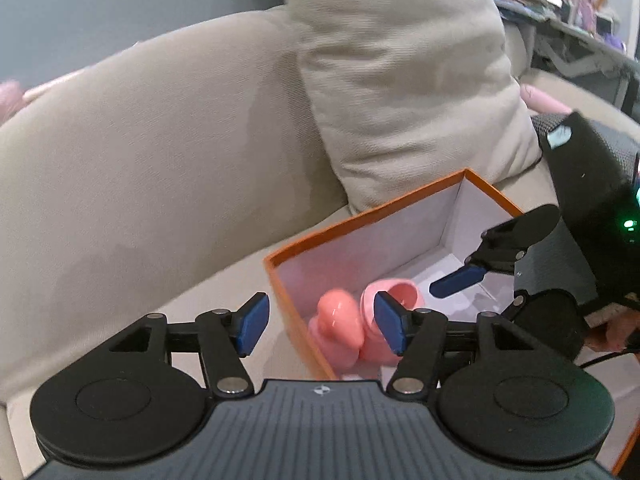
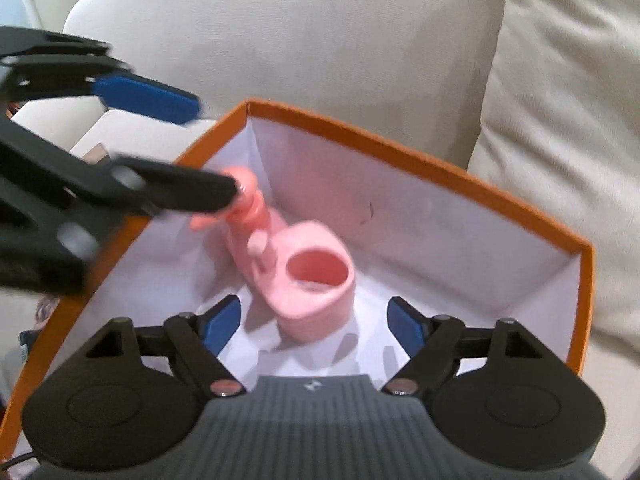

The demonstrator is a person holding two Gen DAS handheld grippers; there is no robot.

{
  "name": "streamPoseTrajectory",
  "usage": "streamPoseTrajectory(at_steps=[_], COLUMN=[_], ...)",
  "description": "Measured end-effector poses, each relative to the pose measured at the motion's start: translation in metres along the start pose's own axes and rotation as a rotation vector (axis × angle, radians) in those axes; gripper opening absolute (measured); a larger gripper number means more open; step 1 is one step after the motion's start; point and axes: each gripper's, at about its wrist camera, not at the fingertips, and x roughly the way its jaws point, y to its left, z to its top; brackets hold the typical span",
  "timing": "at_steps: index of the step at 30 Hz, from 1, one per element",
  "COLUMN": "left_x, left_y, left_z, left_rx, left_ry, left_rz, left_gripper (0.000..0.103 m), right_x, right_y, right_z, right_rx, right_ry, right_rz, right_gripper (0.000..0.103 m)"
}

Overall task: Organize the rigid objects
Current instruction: 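Withdraw both grippers from the box back toward the pile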

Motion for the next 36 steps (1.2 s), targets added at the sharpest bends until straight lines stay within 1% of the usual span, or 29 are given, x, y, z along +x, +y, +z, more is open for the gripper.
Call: streamPoseTrajectory(at_steps=[2,3,4,6,7,8,11,14,16,18,19,20,21,22,25,26,28,29,31,34,36], left_x=[-0.003,-0.004,-0.003,0.001,0.002,0.003,0.004,0.006,0.007,0.006,0.005,0.004,0.003,0.004,0.005,0.005,0.006,0.005,0.005,0.005,0.005], left_y=[0.009,0.013,0.018,0.024,0.026,0.028,0.030,0.029,0.029,0.031,0.032,0.032,0.033,0.033,0.034,0.034,0.033,0.033,0.033,0.034,0.034], left_z=[-0.005,-0.008,-0.011,-0.016,-0.018,-0.019,-0.020,-0.021,-0.022,-0.024,-0.026,-0.027,-0.028,-0.028,-0.027,-0.027,-0.027,-0.027,-0.026,-0.026,-0.027], left_rx=[-0.048,-0.070,-0.097,-0.138,-0.150,-0.159,-0.184,-0.191,-0.200,-0.209,-0.212,-0.214,-0.216,-0.217,-0.225,-0.225,-0.225,-0.226,-0.227,-0.242,-0.251], left_ry=[0.013,0.028,0.050,0.080,0.082,0.076,0.074,0.076,0.076,0.073,0.071,0.069,0.068,0.068,0.068,0.067,0.068,0.067,0.062,0.067,0.067], left_rz=[-0.012,-0.022,-0.035,-0.049,-0.057,-0.063,-0.073,-0.081,-0.093,-0.098,-0.101,-0.103,-0.106,-0.111,-0.129,-0.130,-0.136,-0.138,-0.135,-0.143,-0.148], left_gripper=[0.069,0.067,0.060,0.051,0.051,0.051,0.051,0.047,0.044,0.044,0.044,0.044,0.044,0.041,0.035,0.034,0.030,0.029,0.028,0.028,0.028], right_x=[0.006,0.009,0.012,0.017,0.019,0.022,0.029,0.034,0.039,0.043,0.045,0.047,0.049,0.053,0.067,0.071,0.071,0.072,0.076,0.080,0.079], right_y=[0.003,0.005,0.007,0.009,0.009,0.011,0.016,0.018,0.015,0.013,0.016,0.020,0.024,0.030,0.040,0.041,0.044,0.043,0.044,0.045,0.044], right_z=[-0.001,-0.001,0.000,0.003,0.001,0.003,0.010,0.021,0.027,0.030,0.032,0.032,0.032,0.034,0.039,0.040,0.045,0.045,0.051,0.056,0.051], right_rx=[-0.013,-0.021,-0.029,-0.031,-0.027,-0.025,-0.038,-0.016,0.033,0.071,0.076,0.071,0.060,0.042,0.040,0.055,0.082,0.090,0.102,0.101,0.100], right_ry=[0.020,0.024,0.025,0.015,0.010,0.007,-0.003,-0.019,-0.024,-0.020,-0.012,-0.008,-0.009,-0.004,-0.002,-0.004,-0.021,-0.027,-0.042,-0.042,-0.044], right_rz=[-0.004,-0.009,-0.015,-0.013,-0.006,-0.002,-0.037,-0.056,-0.045,-0.024,-0.015,-0.019,-0.033,-0.059,-0.125,-0.125,-0.131,-0.137,-0.156,-0.160,-0.157], right_gripper=[0.071,0.069,0.067,0.066,0.065,0.062,0.062,0.062,0.064,0.074,0.077,0.082,0.083,0.083,0.076,0.076,0.072,0.068,0.064,0.065,0.065])
